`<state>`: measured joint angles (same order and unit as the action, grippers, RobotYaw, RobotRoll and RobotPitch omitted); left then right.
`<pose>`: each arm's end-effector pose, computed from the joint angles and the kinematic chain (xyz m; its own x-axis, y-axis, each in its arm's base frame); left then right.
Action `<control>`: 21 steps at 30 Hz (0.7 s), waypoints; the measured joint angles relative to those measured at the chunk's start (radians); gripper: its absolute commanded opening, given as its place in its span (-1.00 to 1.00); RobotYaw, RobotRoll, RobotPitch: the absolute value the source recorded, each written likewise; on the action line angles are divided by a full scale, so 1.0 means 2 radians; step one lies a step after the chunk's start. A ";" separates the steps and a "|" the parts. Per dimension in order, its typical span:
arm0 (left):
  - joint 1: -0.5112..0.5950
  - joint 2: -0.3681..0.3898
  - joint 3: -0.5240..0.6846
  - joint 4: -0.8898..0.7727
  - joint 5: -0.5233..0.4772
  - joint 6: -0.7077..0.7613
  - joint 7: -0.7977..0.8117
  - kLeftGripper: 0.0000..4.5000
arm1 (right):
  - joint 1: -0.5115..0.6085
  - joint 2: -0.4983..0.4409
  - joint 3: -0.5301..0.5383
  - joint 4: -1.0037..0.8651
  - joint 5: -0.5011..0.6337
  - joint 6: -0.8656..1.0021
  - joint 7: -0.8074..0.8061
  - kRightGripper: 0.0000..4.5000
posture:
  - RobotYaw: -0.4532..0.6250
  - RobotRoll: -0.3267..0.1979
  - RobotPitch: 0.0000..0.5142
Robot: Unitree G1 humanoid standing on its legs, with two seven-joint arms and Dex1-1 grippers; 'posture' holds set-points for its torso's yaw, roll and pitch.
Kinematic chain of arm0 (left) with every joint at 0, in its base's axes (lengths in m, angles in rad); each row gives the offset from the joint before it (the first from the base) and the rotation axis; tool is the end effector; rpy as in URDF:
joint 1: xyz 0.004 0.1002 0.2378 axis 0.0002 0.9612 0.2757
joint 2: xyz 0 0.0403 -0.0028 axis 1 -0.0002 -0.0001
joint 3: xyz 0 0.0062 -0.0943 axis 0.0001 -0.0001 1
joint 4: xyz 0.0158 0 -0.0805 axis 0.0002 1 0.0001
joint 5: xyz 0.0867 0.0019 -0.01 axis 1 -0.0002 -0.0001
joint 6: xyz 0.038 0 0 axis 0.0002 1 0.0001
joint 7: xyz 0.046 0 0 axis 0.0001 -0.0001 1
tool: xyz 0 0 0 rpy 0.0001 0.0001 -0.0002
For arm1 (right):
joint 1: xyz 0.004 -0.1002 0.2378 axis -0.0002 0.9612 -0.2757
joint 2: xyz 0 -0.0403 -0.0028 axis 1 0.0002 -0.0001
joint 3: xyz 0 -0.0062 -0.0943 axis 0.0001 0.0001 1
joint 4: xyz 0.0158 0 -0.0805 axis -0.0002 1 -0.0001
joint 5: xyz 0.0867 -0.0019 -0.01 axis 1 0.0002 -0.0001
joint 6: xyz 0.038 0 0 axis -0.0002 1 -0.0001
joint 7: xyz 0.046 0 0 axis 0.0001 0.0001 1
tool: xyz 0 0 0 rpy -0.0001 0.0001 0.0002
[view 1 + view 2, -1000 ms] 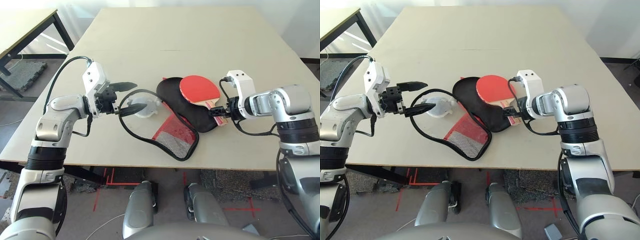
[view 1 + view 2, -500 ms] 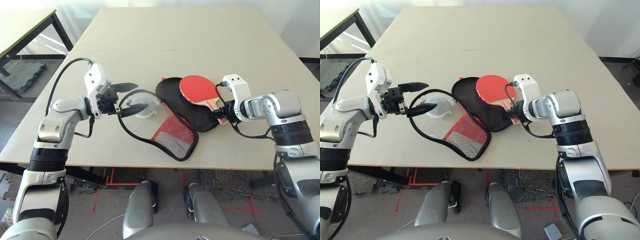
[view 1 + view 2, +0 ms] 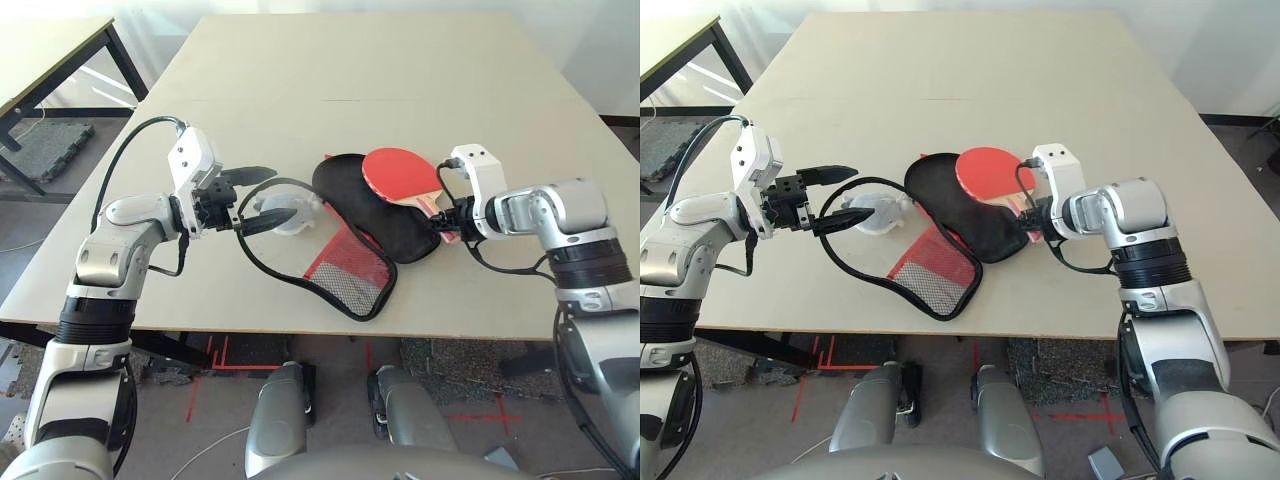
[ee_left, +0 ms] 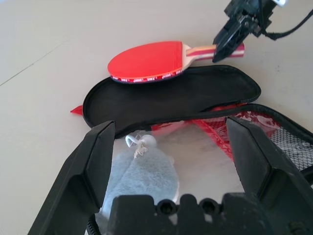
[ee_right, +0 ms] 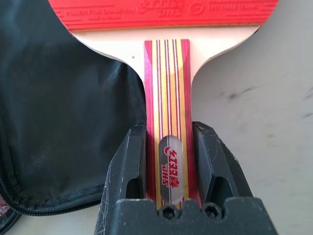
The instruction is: Store the ping-pong paddle in its case and zip it.
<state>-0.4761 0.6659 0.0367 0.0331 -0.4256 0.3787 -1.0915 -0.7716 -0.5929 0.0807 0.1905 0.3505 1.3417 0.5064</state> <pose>0.2585 0.2445 0.1799 0.4805 -0.8629 -0.1568 0.8732 0.4540 0.1775 0.2827 -0.2192 0.1785 0.6094 0.3247 -0.7233 -0.3713 0.9229 0.1015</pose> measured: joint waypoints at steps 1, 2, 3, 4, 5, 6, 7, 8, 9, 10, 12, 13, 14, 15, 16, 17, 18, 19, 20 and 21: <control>0.000 0.000 0.000 0.000 0.000 0.000 0.000 1.00 | -0.002 -0.007 -0.003 -0.004 0.000 -0.003 0.003 -0.44 | 0.11 0.25 -0.53; 0.000 0.001 0.000 0.001 0.000 0.000 0.000 1.00 | -0.004 -0.013 -0.005 -0.008 0.000 -0.005 0.005 -0.44 | 0.10 0.25 -0.53; 0.000 0.001 0.000 0.001 0.000 0.000 0.000 1.00 | -0.005 -0.017 -0.008 -0.014 0.000 -0.008 0.007 -0.44 | 0.10 0.25 -0.53; 0.000 0.002 0.000 0.002 0.000 0.000 0.000 1.00 | -0.007 -0.019 -0.008 -0.018 0.000 -0.011 0.007 -0.44 | 0.10 0.25 -0.53; -0.001 0.002 0.000 0.002 0.000 0.000 0.000 1.00 | -0.010 -0.019 -0.008 -0.021 0.000 -0.013 0.008 -0.44 | 0.10 0.25 -0.53; -0.003 0.002 0.000 0.003 0.000 0.000 -0.001 1.00 | -0.011 -0.019 -0.008 -0.027 0.000 -0.016 0.008 -0.44 | 0.10 0.25 -0.53; -0.004 0.002 0.000 0.003 0.000 0.000 -0.001 1.00 | -0.013 -0.019 -0.008 -0.033 0.000 -0.017 0.009 -0.44 | 0.10 0.25 -0.53; -0.006 0.002 0.000 0.005 0.000 0.000 -0.001 1.00 | -0.014 -0.018 -0.008 -0.038 0.000 -0.018 0.010 -0.44 | 0.09 0.25 -0.53; -0.007 0.002 0.000 0.006 0.000 0.000 -0.001 1.00 | -0.017 -0.017 -0.008 -0.042 0.001 -0.018 0.011 -0.44 | 0.09 0.25 -0.53; -0.007 0.002 0.000 0.008 0.000 0.000 -0.001 1.00 | -0.018 -0.016 -0.008 -0.047 0.001 -0.017 0.011 -0.44 | 0.09 0.25 -0.54; -0.008 0.003 0.000 0.009 0.000 0.000 -0.002 1.00 | -0.020 -0.013 -0.008 -0.060 0.002 -0.017 0.012 -0.44 | 0.10 0.25 -0.54; -0.009 0.003 0.000 0.010 0.000 0.000 -0.002 1.00 | -0.020 -0.010 -0.008 -0.066 0.003 -0.015 0.012 -0.44 | 0.10 0.25 -0.54; -0.009 0.003 0.000 0.011 0.000 -0.001 -0.002 1.00 | -0.020 -0.008 -0.007 -0.072 0.004 -0.013 0.012 -0.44 | 0.10 0.25 -0.54; -0.009 0.004 0.000 0.011 0.000 -0.001 -0.002 1.00 | -0.020 -0.003 -0.006 -0.080 0.005 -0.009 0.012 -0.44 | 0.10 0.25 -0.54; -0.010 0.005 0.000 0.011 0.000 -0.001 -0.002 1.00 | -0.020 0.001 -0.003 -0.088 0.006 -0.006 0.012 -0.44 | 0.10 0.25 -0.54; -0.010 0.005 0.000 0.011 0.000 -0.001 -0.002 1.00 | -0.020 0.007 0.000 -0.096 0.006 -0.002 0.012 -0.44 | 0.11 0.25 -0.54; -0.010 0.005 0.000 0.011 0.000 -0.001 -0.002 1.00 | -0.019 0.011 0.005 -0.104 0.008 0.001 0.012 -0.44 | 0.11 0.25 -0.54; -0.010 0.006 0.000 0.011 0.000 -0.001 -0.002 1.00 | -0.015 0.016 0.011 -0.112 0.010 0.003 0.012 -0.44 | 0.11 0.25 -0.54; -0.010 0.006 0.000 0.011 0.000 -0.001 -0.002 1.00 | -0.011 0.021 0.014 -0.116 0.011 0.004 0.011 -0.44 | 0.11 0.25 -0.54; -0.010 0.007 0.000 0.011 0.000 -0.001 -0.002 1.00 | -0.008 0.029 0.017 -0.118 0.011 0.008 0.009 -0.44 | 0.11 0.25 -0.55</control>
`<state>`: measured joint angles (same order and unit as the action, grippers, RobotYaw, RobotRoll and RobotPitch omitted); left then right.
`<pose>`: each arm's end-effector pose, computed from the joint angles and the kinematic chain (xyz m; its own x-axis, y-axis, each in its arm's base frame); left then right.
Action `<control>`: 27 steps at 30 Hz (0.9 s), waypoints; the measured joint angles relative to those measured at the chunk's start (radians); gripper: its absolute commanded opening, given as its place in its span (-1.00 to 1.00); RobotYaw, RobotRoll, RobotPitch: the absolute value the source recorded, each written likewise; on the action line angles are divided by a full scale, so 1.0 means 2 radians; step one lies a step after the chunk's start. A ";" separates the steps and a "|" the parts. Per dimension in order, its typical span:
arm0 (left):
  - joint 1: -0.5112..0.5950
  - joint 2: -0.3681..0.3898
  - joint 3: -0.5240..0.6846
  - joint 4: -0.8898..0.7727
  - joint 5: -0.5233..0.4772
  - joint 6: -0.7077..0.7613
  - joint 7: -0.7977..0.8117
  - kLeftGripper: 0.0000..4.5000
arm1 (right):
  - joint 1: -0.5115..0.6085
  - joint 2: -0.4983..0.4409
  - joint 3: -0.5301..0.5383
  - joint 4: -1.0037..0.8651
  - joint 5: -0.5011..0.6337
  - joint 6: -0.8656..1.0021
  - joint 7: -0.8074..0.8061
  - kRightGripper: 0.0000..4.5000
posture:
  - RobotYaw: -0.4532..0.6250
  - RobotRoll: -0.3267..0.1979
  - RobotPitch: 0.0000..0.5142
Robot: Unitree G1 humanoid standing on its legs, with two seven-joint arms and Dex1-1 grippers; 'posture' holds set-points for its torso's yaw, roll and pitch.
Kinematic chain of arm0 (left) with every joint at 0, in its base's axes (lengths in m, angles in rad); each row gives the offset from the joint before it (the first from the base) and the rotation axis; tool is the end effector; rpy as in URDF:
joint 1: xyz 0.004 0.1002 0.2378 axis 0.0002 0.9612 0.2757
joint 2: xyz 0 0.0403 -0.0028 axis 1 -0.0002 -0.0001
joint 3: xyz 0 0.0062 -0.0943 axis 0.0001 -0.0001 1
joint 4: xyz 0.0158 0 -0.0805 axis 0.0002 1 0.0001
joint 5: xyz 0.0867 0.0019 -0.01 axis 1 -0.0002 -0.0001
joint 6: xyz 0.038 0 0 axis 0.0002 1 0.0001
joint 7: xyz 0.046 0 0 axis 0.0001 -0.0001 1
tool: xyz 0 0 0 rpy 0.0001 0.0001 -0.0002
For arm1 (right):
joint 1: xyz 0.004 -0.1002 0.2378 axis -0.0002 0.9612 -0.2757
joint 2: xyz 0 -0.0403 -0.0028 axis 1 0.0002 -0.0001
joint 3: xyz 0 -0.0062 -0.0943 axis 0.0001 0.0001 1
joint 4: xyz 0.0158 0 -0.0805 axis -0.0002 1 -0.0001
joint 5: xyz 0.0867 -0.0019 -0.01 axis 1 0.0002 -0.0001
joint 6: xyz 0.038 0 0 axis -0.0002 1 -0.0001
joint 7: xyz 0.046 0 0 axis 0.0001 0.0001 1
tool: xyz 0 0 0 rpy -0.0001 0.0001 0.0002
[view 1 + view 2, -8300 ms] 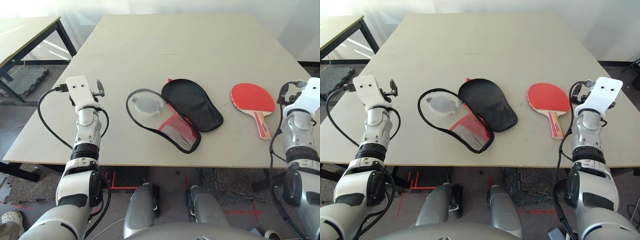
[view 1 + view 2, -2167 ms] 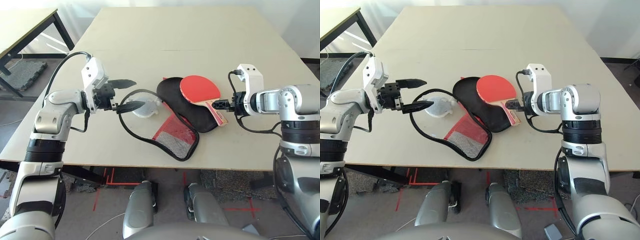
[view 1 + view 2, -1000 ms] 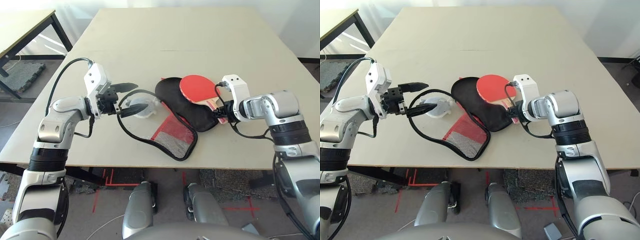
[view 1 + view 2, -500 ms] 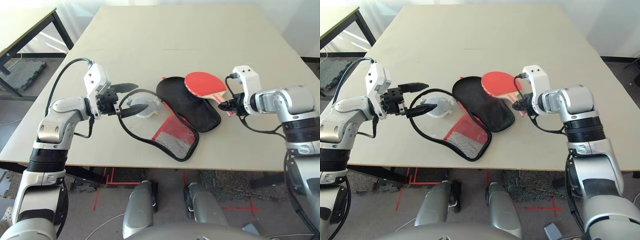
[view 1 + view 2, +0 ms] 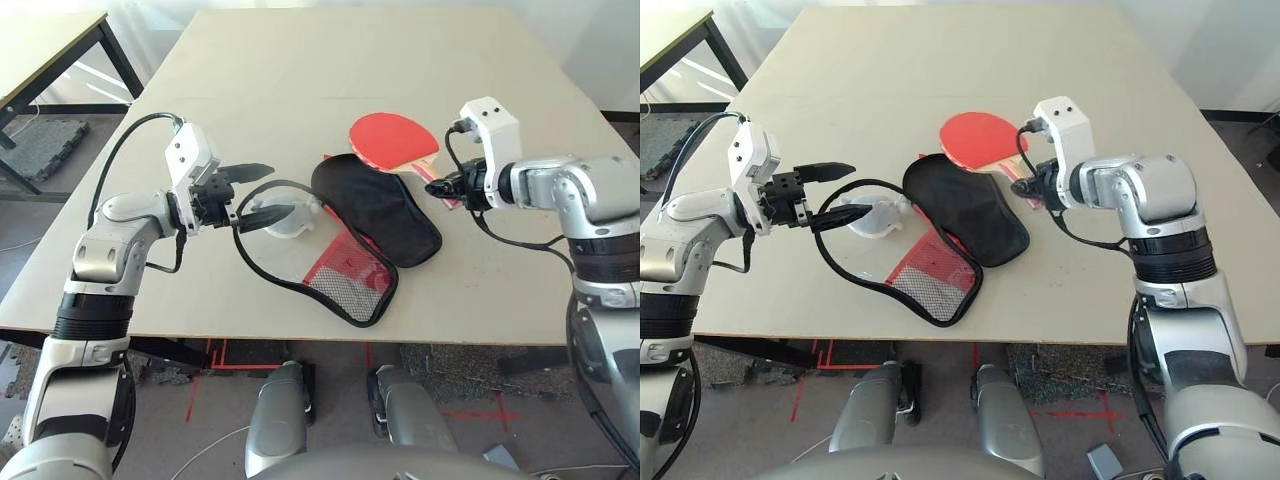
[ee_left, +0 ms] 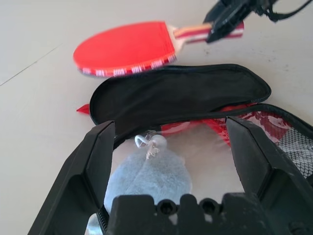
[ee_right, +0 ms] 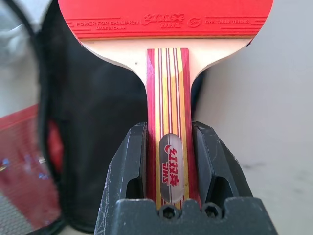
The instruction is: Store the ping-pong paddle in its case and zip it.
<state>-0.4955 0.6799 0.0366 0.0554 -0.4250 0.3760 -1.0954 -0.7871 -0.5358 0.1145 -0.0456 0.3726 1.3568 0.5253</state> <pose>0.2607 0.2476 0.1836 0.4892 -0.8570 -0.1622 0.8681 0.4605 0.1853 0.2752 -0.1828 0.2004 0.6363 0.4652 -0.6154 -0.5655 0.8239 0.0380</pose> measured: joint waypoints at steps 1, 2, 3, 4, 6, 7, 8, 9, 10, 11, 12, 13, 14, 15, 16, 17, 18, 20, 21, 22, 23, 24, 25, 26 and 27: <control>0.000 0.000 0.000 0.000 0.000 0.000 0.000 1.00 | 0.005 0.005 0.006 -0.003 0.000 0.004 -0.003 -0.44 | 0.11 0.25 -0.55; 0.000 0.000 0.000 0.000 0.000 0.000 0.000 1.00 | 0.008 0.009 0.011 -0.003 0.000 0.007 -0.005 -0.44 | 0.12 0.25 -0.55; 0.000 0.001 0.000 0.000 0.000 0.000 0.000 1.00 | 0.009 0.012 0.014 -0.003 0.000 0.012 -0.007 -0.44 | 0.12 0.25 -0.55; 0.000 0.001 0.000 0.000 0.000 0.000 0.000 1.00 | 0.010 0.017 0.015 -0.003 0.000 0.016 -0.011 -0.44 | 0.12 0.25 -0.55; 0.001 0.001 0.000 0.000 0.000 0.000 0.000 1.00 | 0.011 0.024 0.015 -0.006 0.000 0.023 -0.018 -0.44 | 0.12 0.25 -0.55; 0.001 0.001 0.000 0.000 0.000 0.000 0.000 1.00 | 0.011 0.026 0.015 -0.008 0.000 0.026 -0.021 -0.44 | 0.12 0.25 -0.54; 0.001 0.002 0.000 0.000 0.000 0.000 0.000 1.00 | 0.012 0.029 0.015 -0.012 -0.001 0.030 -0.025 -0.44 | 0.12 0.25 -0.54; 0.001 0.002 0.000 0.000 0.000 0.000 0.000 1.00 | 0.014 0.033 0.015 -0.016 -0.001 0.031 -0.029 -0.44 | 0.12 0.25 -0.54; 0.001 0.002 0.000 0.000 0.000 0.000 0.000 1.00 | 0.016 0.037 0.015 -0.017 -0.001 0.034 -0.033 -0.44 | 0.12 0.25 -0.54; 0.002 0.002 0.000 0.000 0.000 0.000 0.000 1.00 | 0.018 0.042 0.014 -0.018 -0.001 0.039 -0.037 -0.44 | 0.12 0.25 -0.55; 0.002 0.002 0.000 -0.001 0.000 0.000 0.000 1.00 | 0.022 0.047 0.014 -0.020 -0.001 0.043 -0.042 -0.44 | 0.12 0.25 -0.54; 0.002 0.002 0.000 -0.001 0.000 0.000 0.000 1.00 | 0.025 0.052 0.014 -0.023 -0.001 0.048 -0.046 -0.44 | 0.11 0.25 -0.54; 0.002 0.003 0.000 -0.001 0.000 0.000 0.000 1.00 | 0.028 0.058 0.013 -0.024 -0.001 0.055 -0.051 -0.44 | 0.11 0.25 -0.54; 0.002 0.003 0.000 -0.001 0.000 0.000 0.000 1.00 | 0.029 0.061 0.013 -0.025 -0.001 0.060 -0.055 -0.44 | 0.11 0.25 -0.54; 0.002 0.003 0.000 -0.001 0.000 0.000 0.000 1.00 | 0.030 0.063 0.013 -0.027 -0.001 0.065 -0.059 -0.44 | 0.11 0.25 -0.54; 0.002 0.003 0.000 -0.001 0.000 0.000 0.000 1.00 | 0.031 0.065 0.012 -0.030 -0.001 0.069 -0.063 -0.44 | 0.11 0.25 -0.54; 0.002 0.003 0.000 -0.001 0.000 0.000 0.000 1.00 | 0.031 0.065 0.012 -0.033 -0.001 0.073 -0.066 -0.44 | 0.11 0.25 -0.54; 0.002 0.004 0.000 -0.001 0.000 0.000 0.000 1.00 | 0.035 0.067 0.008 -0.039 -0.001 0.079 -0.071 -0.44 | 0.11 0.25 -0.54; 0.002 0.004 0.000 -0.001 0.000 0.001 0.000 1.00 | 0.038 0.067 0.006 -0.041 -0.001 0.082 -0.073 -0.44 | 0.11 0.25 -0.54; 0.002 0.005 0.000 -0.001 0.000 0.001 0.000 1.00 | 0.042 0.068 0.003 -0.046 -0.001 0.086 -0.075 -0.44 | 0.11 0.25 -0.53; 0.002 0.005 0.000 -0.001 0.000 0.001 0.000 1.00 | 0.045 0.068 0.000 -0.050 -0.001 0.089 -0.077 -0.44 | 0.11 0.25 -0.53; 0.002 0.005 0.000 -0.001 0.000 0.001 0.000 1.00 | 0.048 0.069 -0.002 -0.054 -0.001 0.092 -0.078 -0.44 | 0.10 0.25 -0.53; 0.002 0.005 0.000 -0.001 0.000 0.001 0.000 1.00 | 0.049 0.070 -0.004 -0.058 -0.001 0.094 -0.080 -0.44 | 0.10 0.25 -0.54; 0.002 0.005 0.000 -0.001 0.000 0.001 0.000 1.00 | 0.052 0.071 -0.006 -0.061 -0.001 0.097 -0.082 -0.44 | 0.10 0.25 -0.54; 0.002 0.006 0.000 -0.001 0.000 0.001 0.000 1.00 | 0.055 0.072 -0.007 -0.065 -0.001 0.099 -0.085 -0.44 | 0.10 0.25 -0.54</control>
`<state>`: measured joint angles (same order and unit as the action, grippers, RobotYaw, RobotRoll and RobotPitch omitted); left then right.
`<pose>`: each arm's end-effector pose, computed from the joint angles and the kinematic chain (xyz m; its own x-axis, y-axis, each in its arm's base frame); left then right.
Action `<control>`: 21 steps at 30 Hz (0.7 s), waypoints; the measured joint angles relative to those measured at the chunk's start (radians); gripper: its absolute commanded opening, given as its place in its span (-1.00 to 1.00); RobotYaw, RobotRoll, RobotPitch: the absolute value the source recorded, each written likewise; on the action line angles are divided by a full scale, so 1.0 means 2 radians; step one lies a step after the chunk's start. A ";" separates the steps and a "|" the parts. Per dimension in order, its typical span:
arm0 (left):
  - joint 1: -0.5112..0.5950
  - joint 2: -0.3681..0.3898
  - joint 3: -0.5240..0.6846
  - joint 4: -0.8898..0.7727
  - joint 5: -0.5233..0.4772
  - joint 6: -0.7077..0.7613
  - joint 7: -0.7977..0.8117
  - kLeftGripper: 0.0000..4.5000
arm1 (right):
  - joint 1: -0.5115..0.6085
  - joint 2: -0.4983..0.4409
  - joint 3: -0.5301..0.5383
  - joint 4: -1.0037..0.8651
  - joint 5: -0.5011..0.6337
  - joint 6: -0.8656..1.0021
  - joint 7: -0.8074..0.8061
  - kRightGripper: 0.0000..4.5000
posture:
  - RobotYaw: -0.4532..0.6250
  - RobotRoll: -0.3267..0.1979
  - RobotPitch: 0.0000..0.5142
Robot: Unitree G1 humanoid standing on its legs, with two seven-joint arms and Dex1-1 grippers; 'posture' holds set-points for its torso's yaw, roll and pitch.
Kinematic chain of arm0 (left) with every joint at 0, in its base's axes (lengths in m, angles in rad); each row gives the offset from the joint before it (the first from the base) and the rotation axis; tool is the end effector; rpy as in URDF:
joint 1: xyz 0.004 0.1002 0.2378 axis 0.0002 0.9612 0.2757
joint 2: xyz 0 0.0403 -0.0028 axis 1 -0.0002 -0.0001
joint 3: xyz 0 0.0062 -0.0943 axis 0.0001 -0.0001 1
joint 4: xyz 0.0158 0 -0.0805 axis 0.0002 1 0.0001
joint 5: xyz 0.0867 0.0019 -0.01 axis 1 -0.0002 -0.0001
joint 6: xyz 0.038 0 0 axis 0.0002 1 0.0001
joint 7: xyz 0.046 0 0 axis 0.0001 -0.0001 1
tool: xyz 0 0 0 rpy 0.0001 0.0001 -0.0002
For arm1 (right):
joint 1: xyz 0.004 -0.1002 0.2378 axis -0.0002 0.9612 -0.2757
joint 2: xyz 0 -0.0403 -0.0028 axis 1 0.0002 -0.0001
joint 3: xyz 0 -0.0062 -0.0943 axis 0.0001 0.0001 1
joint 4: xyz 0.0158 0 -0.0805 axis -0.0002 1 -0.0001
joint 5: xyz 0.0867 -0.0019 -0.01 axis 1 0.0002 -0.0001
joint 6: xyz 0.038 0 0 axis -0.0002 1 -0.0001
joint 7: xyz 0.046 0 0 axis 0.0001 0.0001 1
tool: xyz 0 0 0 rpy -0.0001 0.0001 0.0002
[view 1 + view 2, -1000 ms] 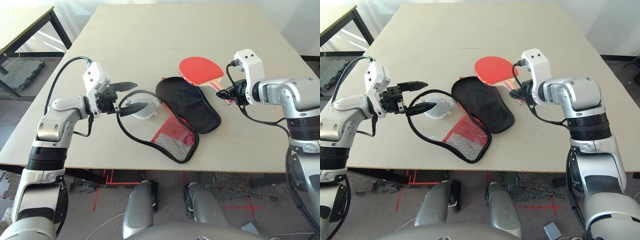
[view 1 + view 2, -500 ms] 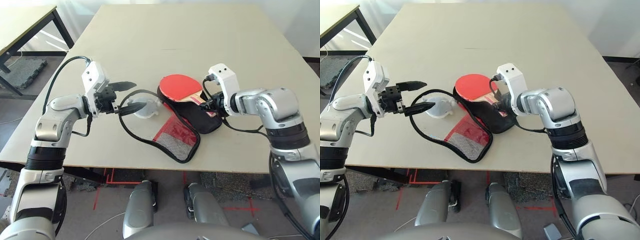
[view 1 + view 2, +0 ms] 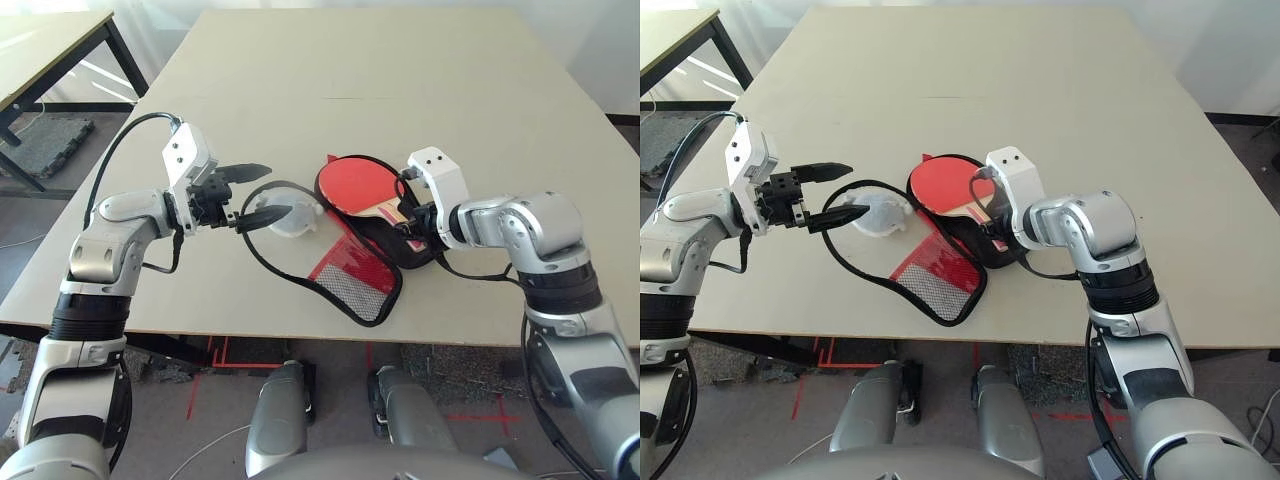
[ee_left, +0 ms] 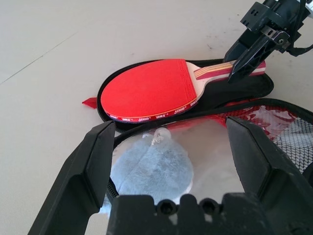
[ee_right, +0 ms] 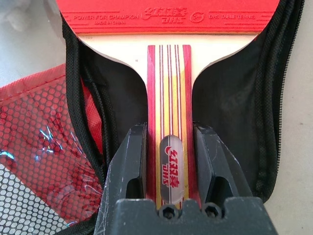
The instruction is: Store the ping-pong paddle in its case and zip it.
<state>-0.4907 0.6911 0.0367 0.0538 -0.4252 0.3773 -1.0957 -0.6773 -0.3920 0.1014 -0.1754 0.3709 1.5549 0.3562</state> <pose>0.2597 0.2496 0.1840 0.4934 -0.8526 -0.1722 0.8662 0.4634 0.1872 0.2559 -0.1584 0.1714 0.5639 0.4069 -0.7186 -0.5086 0.8567 0.0859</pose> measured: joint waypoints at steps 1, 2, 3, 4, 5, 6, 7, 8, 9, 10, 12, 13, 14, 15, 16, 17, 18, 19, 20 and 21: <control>0.000 0.001 0.000 0.000 0.000 0.000 0.000 1.00 | 0.004 0.002 -0.001 -0.002 0.000 0.001 -0.002 -0.44 | 0.10 0.25 -0.54; 0.000 0.002 0.000 0.000 0.000 0.000 -0.001 1.00 | 0.008 0.005 -0.002 -0.005 0.000 0.001 -0.004 -0.44 | 0.10 0.25 -0.54; 0.000 0.004 0.000 0.000 0.000 0.000 -0.002 1.00 | 0.013 0.010 -0.002 -0.005 -0.001 0.001 -0.009 -0.44 | 0.10 0.25 -0.54; 0.000 0.006 0.000 0.000 0.000 0.000 -0.002 1.00 | 0.014 0.012 -0.002 -0.005 -0.002 0.001 -0.011 -0.44 | 0.11 0.25 -0.54; 0.000 0.010 0.000 0.000 0.000 0.000 -0.004 1.00 | 0.015 0.017 -0.003 -0.005 -0.005 0.002 -0.015 -0.44 | 0.11 0.25 -0.54; 0.000 0.011 0.000 0.000 0.000 0.000 -0.004 1.00 | 0.015 0.020 -0.004 -0.005 -0.006 0.003 -0.018 -0.44 | 0.11 0.25 -0.54; 0.000 0.013 0.000 0.000 0.000 0.000 -0.004 1.00 | 0.017 0.023 -0.007 -0.005 -0.008 0.003 -0.021 -0.44 | 0.11 0.25 -0.55; 0.000 0.015 0.000 0.000 0.000 0.001 -0.004 1.00 | 0.018 0.026 -0.009 -0.005 -0.010 0.003 -0.023 -0.44 | 0.11 0.25 -0.55; 0.001 0.017 0.001 0.000 0.000 0.001 -0.004 1.00 | 0.020 0.027 -0.010 -0.005 -0.011 0.003 -0.026 -0.44 | 0.11 0.25 -0.55; 0.002 0.018 0.002 0.000 0.000 0.001 -0.004 1.00 | 0.022 0.029 -0.012 -0.005 -0.011 0.002 -0.028 -0.44 | 0.11 0.25 -0.55; 0.005 0.020 0.002 0.000 0.000 0.001 -0.004 1.00 | 0.025 0.036 -0.015 -0.003 -0.015 -0.001 -0.035 -0.44 | 0.11 0.25 -0.56; 0.006 0.020 0.002 0.000 0.000 0.001 -0.004 1.00 | 0.026 0.039 -0.016 0.000 -0.017 -0.005 -0.038 -0.44 | 0.11 0.25 -0.56; 0.008 0.020 0.002 0.000 0.000 0.001 -0.004 1.00 | 0.027 0.040 -0.016 0.003 -0.018 -0.008 -0.039 -0.44 | 0.11 0.25 -0.56; 0.009 0.021 0.002 0.000 0.000 0.002 -0.004 1.00 | 0.028 0.041 -0.016 0.007 -0.019 -0.011 -0.040 -0.44 | 0.11 0.25 -0.55; 0.010 0.021 0.002 0.000 0.000 0.002 -0.004 1.00 | 0.028 0.043 -0.016 0.010 -0.020 -0.015 -0.041 -0.44 | 0.11 0.25 -0.55; 0.012 0.022 0.002 0.000 0.000 0.003 -0.004 1.00 | 0.029 0.045 -0.016 0.011 -0.021 -0.020 -0.044 -0.44 | 0.11 0.25 -0.55; 0.012 0.024 0.002 0.000 0.000 0.003 -0.004 1.00 | 0.030 0.046 -0.016 0.013 -0.022 -0.023 -0.046 -0.44 | 0.11 0.25 -0.55; 0.012 0.025 0.002 0.000 0.000 0.003 -0.004 1.00 | 0.030 0.047 -0.017 0.015 -0.022 -0.026 -0.047 -0.44 | 0.11 0.25 -0.54; 0.012 0.026 0.003 0.000 -0.001 0.004 -0.004 1.00 | 0.030 0.047 -0.017 0.017 -0.022 -0.029 -0.049 -0.44 | 0.11 0.25 -0.54; 0.013 0.028 0.004 0.000 -0.001 0.004 -0.004 1.00 | 0.030 0.047 -0.017 0.019 -0.022 -0.032 -0.050 -0.44 | 0.11 0.25 -0.54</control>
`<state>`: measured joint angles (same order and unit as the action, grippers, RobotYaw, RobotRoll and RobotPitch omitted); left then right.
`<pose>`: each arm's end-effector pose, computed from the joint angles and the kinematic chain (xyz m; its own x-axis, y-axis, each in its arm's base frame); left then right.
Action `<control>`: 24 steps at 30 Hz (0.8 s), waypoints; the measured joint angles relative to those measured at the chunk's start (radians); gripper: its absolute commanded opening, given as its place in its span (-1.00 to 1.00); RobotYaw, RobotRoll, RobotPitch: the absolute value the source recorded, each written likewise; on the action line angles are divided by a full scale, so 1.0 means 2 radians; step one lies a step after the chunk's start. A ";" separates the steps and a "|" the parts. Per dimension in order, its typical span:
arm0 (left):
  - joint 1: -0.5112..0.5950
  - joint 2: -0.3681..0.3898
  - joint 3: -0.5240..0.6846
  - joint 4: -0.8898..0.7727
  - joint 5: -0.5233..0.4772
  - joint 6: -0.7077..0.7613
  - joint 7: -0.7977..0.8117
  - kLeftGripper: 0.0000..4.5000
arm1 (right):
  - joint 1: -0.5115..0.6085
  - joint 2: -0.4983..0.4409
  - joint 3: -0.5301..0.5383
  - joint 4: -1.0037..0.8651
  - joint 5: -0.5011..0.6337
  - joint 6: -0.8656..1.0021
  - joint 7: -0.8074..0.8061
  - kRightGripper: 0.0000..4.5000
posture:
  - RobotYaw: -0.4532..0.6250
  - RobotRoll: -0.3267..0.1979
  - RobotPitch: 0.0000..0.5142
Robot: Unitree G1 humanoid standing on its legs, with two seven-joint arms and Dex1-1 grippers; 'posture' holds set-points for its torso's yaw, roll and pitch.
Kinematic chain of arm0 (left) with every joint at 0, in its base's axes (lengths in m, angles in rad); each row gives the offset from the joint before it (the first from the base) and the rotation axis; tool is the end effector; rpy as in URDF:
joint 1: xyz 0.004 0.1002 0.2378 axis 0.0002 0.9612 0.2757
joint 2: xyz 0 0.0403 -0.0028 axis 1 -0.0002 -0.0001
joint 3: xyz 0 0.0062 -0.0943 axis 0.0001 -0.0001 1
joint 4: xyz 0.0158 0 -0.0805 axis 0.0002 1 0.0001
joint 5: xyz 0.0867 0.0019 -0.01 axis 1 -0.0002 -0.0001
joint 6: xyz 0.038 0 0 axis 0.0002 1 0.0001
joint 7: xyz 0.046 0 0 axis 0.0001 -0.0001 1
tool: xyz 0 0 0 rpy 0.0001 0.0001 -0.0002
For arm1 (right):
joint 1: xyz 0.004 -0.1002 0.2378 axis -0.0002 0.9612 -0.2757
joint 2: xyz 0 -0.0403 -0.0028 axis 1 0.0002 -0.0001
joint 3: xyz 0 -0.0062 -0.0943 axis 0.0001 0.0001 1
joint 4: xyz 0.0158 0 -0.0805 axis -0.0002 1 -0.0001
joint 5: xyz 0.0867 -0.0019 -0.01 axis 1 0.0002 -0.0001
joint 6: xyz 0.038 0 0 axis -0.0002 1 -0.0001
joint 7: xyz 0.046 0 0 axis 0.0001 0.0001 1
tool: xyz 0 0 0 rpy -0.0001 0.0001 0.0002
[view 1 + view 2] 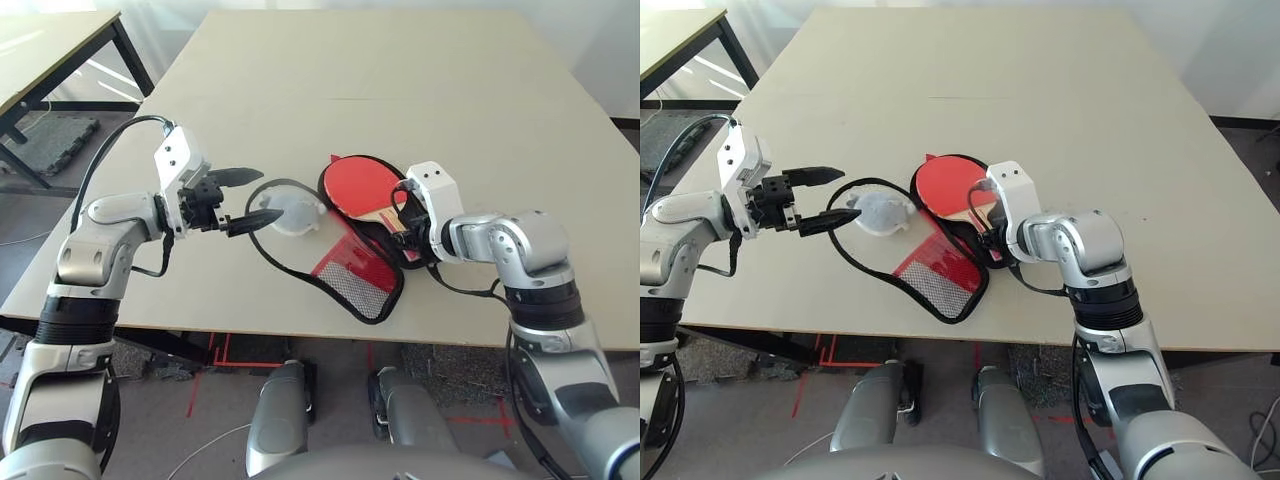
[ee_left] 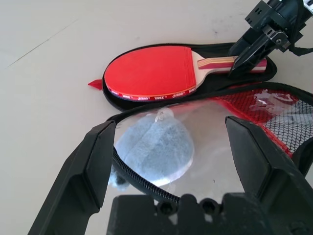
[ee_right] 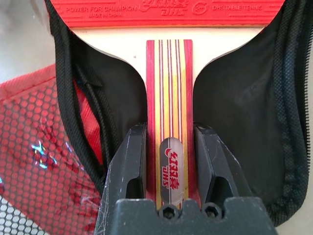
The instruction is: Store the ping-pong paddle in its case and zip it.
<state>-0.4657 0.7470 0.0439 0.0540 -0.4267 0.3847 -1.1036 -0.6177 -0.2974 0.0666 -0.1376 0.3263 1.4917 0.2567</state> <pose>0.2546 0.2611 0.1859 0.5144 -0.8285 -0.2214 0.8560 0.4808 0.1897 0.2554 -0.1510 0.1521 0.6015 0.3643 -0.7110 -0.4280 0.8984 0.0983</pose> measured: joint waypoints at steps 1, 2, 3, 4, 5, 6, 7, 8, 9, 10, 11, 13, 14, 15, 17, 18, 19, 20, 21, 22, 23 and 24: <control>0.000 0.001 0.002 0.000 0.000 0.000 0.000 1.00 | 0.000 0.000 0.000 0.001 0.000 -0.001 0.000 -0.44 | 0.11 0.25 -0.54; 0.001 0.002 0.005 0.000 0.000 0.001 0.000 1.00 | 0.000 0.000 0.000 0.001 0.000 -0.001 -0.001 -0.44 | 0.11 0.25 -0.53; 0.001 0.003 0.007 0.000 0.000 0.001 0.000 1.00 | 0.000 0.000 0.000 0.001 0.000 -0.001 -0.001 -0.44 | 0.11 0.25 -0.53; 0.002 0.004 0.008 0.000 0.000 0.002 0.000 1.00 | 0.000 0.000 0.000 0.001 0.000 -0.001 -0.001 -0.44 | 0.11 0.25 -0.53; 0.003 0.005 0.008 -0.001 0.000 0.002 0.000 1.00 | 0.000 0.000 0.000 0.001 0.001 -0.001 -0.001 -0.44 | 0.11 0.25 -0.53; 0.005 0.006 0.008 -0.001 0.000 0.003 0.000 1.00 | 0.001 0.000 0.000 0.001 0.001 -0.001 -0.001 -0.44 | 0.11 0.25 -0.53; 0.006 0.007 0.008 -0.001 0.000 0.004 0.000 1.00 | 0.001 0.000 0.000 0.001 0.001 -0.002 -0.001 -0.44 | 0.11 0.25 -0.53; 0.007 0.009 0.009 -0.001 0.000 0.005 0.000 1.00 | 0.001 -0.001 0.000 0.001 0.001 -0.002 -0.001 -0.44 | 0.11 0.25 -0.53; 0.007 0.010 0.009 -0.002 0.000 0.005 -0.001 1.00 | 0.001 -0.002 0.001 0.001 0.000 -0.003 0.000 -0.44 | 0.10 0.25 -0.53; 0.008 0.012 0.011 -0.002 0.000 0.005 -0.001 1.00 | 0.002 -0.004 0.002 0.001 0.000 -0.004 0.000 -0.44 | 0.10 0.25 -0.53; 0.009 0.014 0.012 -0.002 0.000 0.006 -0.002 1.00 | 0.002 -0.009 0.007 0.001 0.000 -0.008 0.001 -0.44 | 0.10 0.25 -0.53; 0.012 0.023 0.013 -0.002 -0.001 0.006 -0.005 1.00 | 0.003 -0.021 0.019 0.000 0.000 -0.018 0.002 -0.44 | 0.10 0.25 -0.53; 0.014 0.026 0.015 -0.002 -0.001 0.006 -0.005 1.00 | 0.005 -0.023 0.019 0.000 0.000 -0.023 0.003 -0.44 | 0.11 0.25 -0.54; 0.016 0.028 0.017 -0.002 -0.001 0.007 -0.005 1.00 | 0.006 -0.023 0.020 0.000 -0.001 -0.025 0.003 -0.44 | 0.11 0.25 -0.54; 0.019 0.029 0.018 -0.002 -0.001 0.007 -0.005 1.00 | 0.007 -0.024 0.020 0.001 -0.001 -0.029 0.003 -0.44 | 0.11 0.25 -0.54; 0.020 0.029 0.018 -0.002 -0.001 0.007 -0.005 1.00 | 0.007 -0.025 0.021 0.001 -0.002 -0.029 0.004 -0.44 | 0.11 0.25 -0.54; 0.020 0.029 0.018 -0.002 -0.001 0.008 -0.005 1.00 | 0.007 -0.025 0.022 0.001 -0.003 -0.030 0.004 -0.44 | 0.11 0.25 -0.54; 0.021 0.030 0.018 -0.002 -0.001 0.009 -0.005 1.00 | 0.007 -0.027 0.024 0.001 -0.004 -0.031 0.006 -0.28 | 0.11 0.25 -0.54; 0.023 0.032 0.018 -0.003 -0.001 0.010 -0.005 1.00 | 0.007 -0.030 0.026 0.000 -0.004 -0.031 0.008 -0.11 | 0.11 0.25 -0.54; 0.025 0.034 0.018 -0.003 -0.001 0.013 -0.006 1.00 | 0.007 -0.033 0.026 0.000 -0.003 -0.031 0.013 -0.03 | 0.11 0.25 -0.54; 0.031 0.039 0.018 -0.006 -0.001 0.015 -0.006 1.00 | 0.007 -0.040 0.026 -0.002 0.000 -0.034 0.022 0.14 | 0.11 0.25 -0.54; 0.039 0.047 0.018 -0.006 0.000 0.017 -0.006 1.00 | 0.007 -0.051 0.027 -0.006 0.004 -0.041 0.034 0.30 | 0.11 0.25 -0.54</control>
<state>-0.3868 0.8408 0.0800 0.0414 -0.4274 0.4186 -1.1160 -0.6045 -0.4003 0.1208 -0.1493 0.3346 1.4098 0.3237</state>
